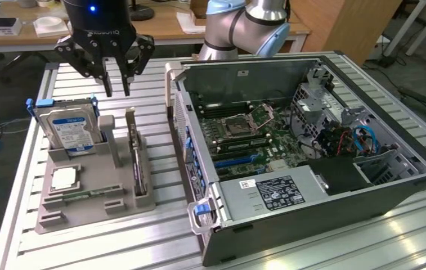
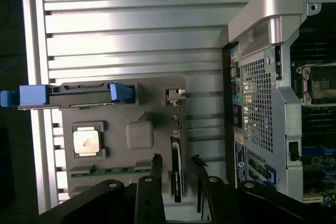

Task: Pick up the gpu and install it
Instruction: 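Pick up the gpu and move the gpu toward the slot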

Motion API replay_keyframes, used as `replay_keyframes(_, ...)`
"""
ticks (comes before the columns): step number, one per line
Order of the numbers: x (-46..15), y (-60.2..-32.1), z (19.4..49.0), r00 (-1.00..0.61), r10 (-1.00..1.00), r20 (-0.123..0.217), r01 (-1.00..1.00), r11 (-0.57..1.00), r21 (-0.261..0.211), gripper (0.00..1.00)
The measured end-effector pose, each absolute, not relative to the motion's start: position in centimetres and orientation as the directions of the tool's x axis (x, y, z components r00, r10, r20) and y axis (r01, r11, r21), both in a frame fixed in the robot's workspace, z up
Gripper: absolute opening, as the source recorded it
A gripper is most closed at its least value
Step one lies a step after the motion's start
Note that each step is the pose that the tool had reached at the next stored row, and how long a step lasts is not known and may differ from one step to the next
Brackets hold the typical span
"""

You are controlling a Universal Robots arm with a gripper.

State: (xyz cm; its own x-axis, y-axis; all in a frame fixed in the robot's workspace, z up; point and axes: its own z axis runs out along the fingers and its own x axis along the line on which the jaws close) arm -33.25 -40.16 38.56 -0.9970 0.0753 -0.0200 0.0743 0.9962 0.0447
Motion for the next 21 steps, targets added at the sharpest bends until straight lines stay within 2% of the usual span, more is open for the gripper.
replay_keyframes(6,-33.26,-40.25,38.56,-0.997,0.075,-0.02,0.074,0.996,0.045,0.36)
replay_keyframes(7,-33.26,-40.25,38.56,-0.997,0.075,-0.02,0.074,0.996,0.045,0.43)
replay_keyframes(21,-33.25,-40.26,38.56,-1.0,0.022,-0.02,0.021,0.999,0.045,0.43)
